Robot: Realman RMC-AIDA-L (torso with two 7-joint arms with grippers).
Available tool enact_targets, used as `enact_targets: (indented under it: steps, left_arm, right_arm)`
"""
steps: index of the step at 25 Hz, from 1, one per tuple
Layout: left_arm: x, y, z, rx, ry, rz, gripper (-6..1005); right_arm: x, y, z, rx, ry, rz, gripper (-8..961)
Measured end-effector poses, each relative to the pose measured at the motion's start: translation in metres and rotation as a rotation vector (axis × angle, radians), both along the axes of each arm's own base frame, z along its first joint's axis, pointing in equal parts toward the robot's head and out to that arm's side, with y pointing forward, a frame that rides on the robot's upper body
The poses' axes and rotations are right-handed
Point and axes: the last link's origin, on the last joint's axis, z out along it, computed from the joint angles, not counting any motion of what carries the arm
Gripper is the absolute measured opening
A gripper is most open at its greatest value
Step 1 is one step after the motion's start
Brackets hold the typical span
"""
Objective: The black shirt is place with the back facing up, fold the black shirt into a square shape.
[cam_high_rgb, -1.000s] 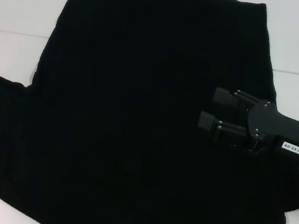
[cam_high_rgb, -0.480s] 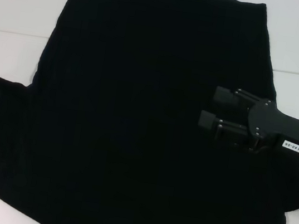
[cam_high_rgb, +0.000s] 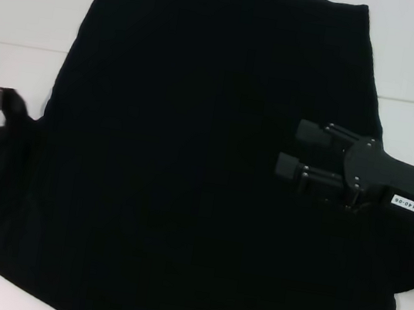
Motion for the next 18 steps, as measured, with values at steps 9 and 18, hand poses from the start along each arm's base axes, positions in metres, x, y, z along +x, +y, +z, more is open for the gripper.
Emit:
enact_targets:
  steps: [9,18]
  left_arm:
    - [0.021,-0.011,-0.013,-0.111,-0.074,-0.134,94]
    - [0.027,-0.018,-0.028,-0.150,-0.124,-0.165,104]
  right_arm:
    - [0.001,-0.001,0.000,0.001,0.003,-0.005,794]
    - [0.000,0.000,0.000,0.002,0.002,-0.002,786]
